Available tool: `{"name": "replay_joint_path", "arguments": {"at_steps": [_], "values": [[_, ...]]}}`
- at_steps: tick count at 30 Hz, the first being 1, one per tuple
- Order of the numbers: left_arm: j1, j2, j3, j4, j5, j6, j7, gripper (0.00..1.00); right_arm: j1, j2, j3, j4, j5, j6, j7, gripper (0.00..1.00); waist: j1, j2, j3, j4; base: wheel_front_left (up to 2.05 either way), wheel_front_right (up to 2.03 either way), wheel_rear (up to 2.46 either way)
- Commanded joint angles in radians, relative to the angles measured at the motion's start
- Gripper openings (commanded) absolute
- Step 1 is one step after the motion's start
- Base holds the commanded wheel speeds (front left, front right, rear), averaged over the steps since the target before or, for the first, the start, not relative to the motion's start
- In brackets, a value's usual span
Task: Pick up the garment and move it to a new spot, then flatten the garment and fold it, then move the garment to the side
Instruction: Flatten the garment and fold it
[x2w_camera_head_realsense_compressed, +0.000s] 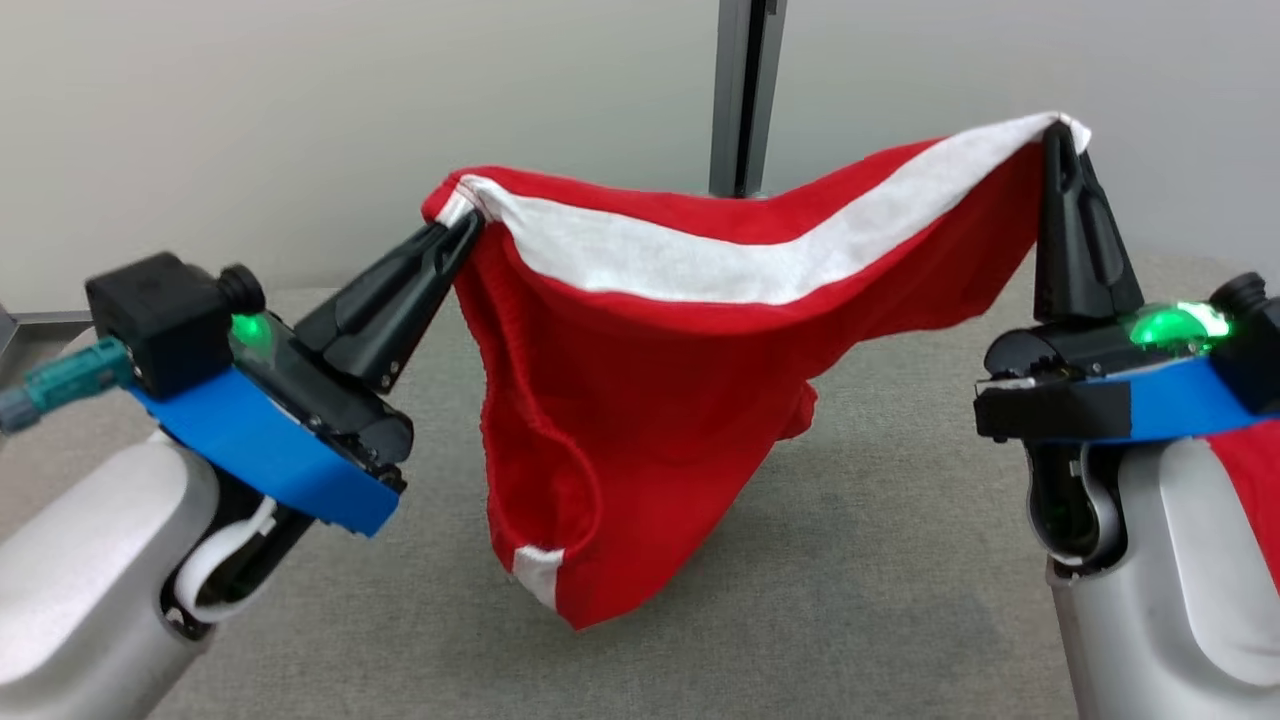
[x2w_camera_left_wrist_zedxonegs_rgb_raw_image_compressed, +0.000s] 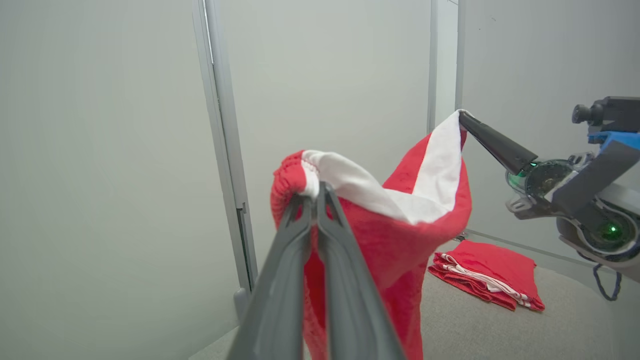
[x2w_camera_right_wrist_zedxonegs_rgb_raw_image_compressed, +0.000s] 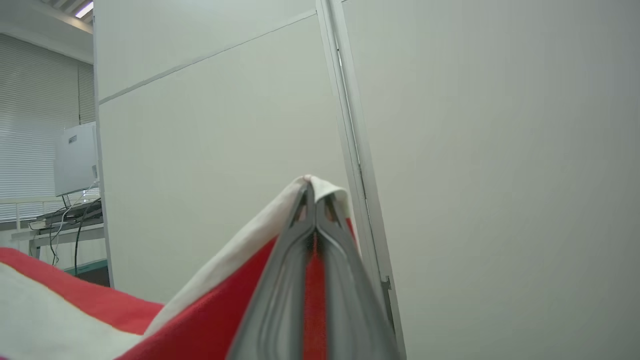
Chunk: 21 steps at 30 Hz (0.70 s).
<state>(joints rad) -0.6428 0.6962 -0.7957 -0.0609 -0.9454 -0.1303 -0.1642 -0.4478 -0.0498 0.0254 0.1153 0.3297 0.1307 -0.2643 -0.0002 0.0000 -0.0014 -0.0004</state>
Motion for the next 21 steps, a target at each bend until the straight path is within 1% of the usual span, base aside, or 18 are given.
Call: {"name": "replay_joint_path", "arguments": {"at_steps": [1, 3, 6, 13, 16, 18, 21], "values": [[-0.053, 0.016, -0.015, 0.007, -0.028, -0.001, 0.029, 0.00, -0.057, -0.002, 0.016, 0.010, -0.032, 0.000, 0.001, 0.00, 0.0002, 0.0000, 0.005, -0.014, 0.00, 0.00, 0.00], [-0.088, 0.014, -0.018, 0.020, -0.060, -0.001, 0.039, 0.00, -0.102, -0.002, 0.032, 0.032, -0.064, 0.000, 0.006, 0.00, 0.0002, 0.0000, 0.026, -0.020, 0.00, 0.00, 0.00], [-0.151, 0.009, -0.027, 0.057, -0.071, -0.001, 0.025, 0.00, -0.191, -0.002, 0.049, 0.087, -0.117, 0.000, 0.007, 0.00, 0.0002, 0.0000, 0.075, -0.026, 0.00, 0.00, 0.00], [-0.310, -0.050, -0.031, 0.198, -0.084, -0.001, -0.067, 0.00, -0.443, -0.001, 0.033, 0.260, -0.212, 0.000, -0.001, 0.00, 0.0002, 0.0000, 0.179, -0.028, 0.00, 0.00, 0.00], [-0.364, -0.068, -0.018, 0.241, -0.080, -0.001, -0.093, 0.00, -0.519, -0.001, 0.014, 0.256, -0.240, 0.000, -0.001, 0.00, 0.0002, 0.0000, 0.207, -0.024, 0.00, 0.00, 0.00], [-0.379, -0.077, -0.007, 0.253, -0.073, -0.001, -0.099, 0.00, -0.542, -0.002, 0.002, 0.230, -0.245, 0.000, -0.001, 0.00, 0.0002, 0.0000, 0.215, -0.021, 0.00, 0.00, 0.00], [-0.315, -0.103, 0.031, 0.258, -0.078, -0.001, -0.100, 0.00, -0.493, -0.002, -0.002, 0.189, -0.229, 0.000, -0.001, 0.00, 0.0002, 0.0000, 0.209, -0.020, 0.00, 0.00, 0.00]]}}
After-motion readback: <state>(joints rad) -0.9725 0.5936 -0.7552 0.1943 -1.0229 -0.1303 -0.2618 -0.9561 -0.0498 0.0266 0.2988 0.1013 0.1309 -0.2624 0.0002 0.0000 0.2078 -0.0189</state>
